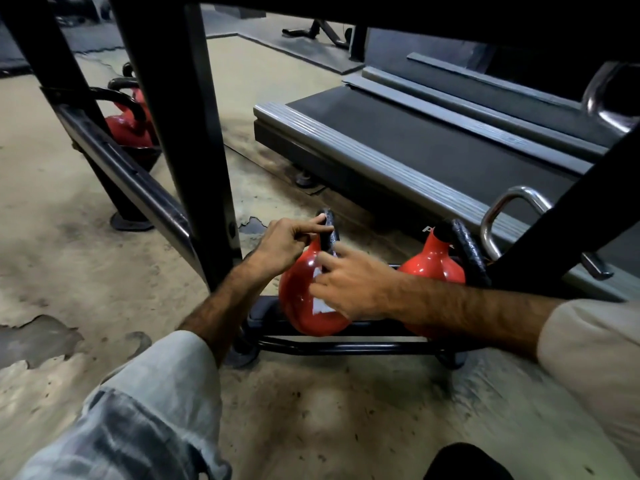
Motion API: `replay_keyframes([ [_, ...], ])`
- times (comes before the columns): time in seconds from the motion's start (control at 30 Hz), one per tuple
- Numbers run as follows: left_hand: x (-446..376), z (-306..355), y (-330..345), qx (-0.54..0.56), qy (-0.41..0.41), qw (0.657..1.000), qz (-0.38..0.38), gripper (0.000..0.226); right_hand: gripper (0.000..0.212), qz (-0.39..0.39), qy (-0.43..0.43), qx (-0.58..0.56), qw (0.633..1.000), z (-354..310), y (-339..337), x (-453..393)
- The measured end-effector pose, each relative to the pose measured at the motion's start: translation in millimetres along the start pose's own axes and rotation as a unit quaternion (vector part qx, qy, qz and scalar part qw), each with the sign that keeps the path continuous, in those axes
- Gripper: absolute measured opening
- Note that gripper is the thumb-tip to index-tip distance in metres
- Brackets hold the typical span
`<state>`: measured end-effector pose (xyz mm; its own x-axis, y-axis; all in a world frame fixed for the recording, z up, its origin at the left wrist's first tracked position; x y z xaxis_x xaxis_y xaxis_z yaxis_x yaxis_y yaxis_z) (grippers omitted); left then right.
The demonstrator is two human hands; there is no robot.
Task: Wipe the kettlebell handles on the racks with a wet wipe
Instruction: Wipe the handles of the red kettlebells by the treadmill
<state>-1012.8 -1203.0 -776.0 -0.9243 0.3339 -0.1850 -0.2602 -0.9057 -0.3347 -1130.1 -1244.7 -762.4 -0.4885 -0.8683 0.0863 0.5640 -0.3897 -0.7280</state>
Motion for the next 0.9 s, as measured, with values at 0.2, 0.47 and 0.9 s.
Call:
replay_keyframes([
  [0.2,1.4,1.0,-0.5,0.001,-0.006,1.0,0.01,0.045,0.01,0.04,0.103,-0.028,0.993,30.9,3.1,-4.1],
  [0.47,1.1,-4.5,2.7,0.048,-0.025,0.999,0.002,0.043,0.006,0.077,0.106,-0.061,0.989,30.8,5.0,6.8],
  [0.9,-2.9,-4.9,4.8,0.058,-0.003,0.998,0.016,0.028,0.029,0.162,0.625,-0.464,0.607,19.3,52.9,96.3],
])
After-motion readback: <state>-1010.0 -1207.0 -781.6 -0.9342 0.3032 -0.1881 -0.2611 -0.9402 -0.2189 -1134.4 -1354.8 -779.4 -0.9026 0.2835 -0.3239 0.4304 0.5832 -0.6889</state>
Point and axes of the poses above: each hand's wrist, its own x-axis away from the middle knuckle, its own y-axis out of the palm, z = x × y, the point moved 10 cm from there along -x, towards the middle knuckle, and after that the axes turned 12 degrees about x, right-handed, at the moved point
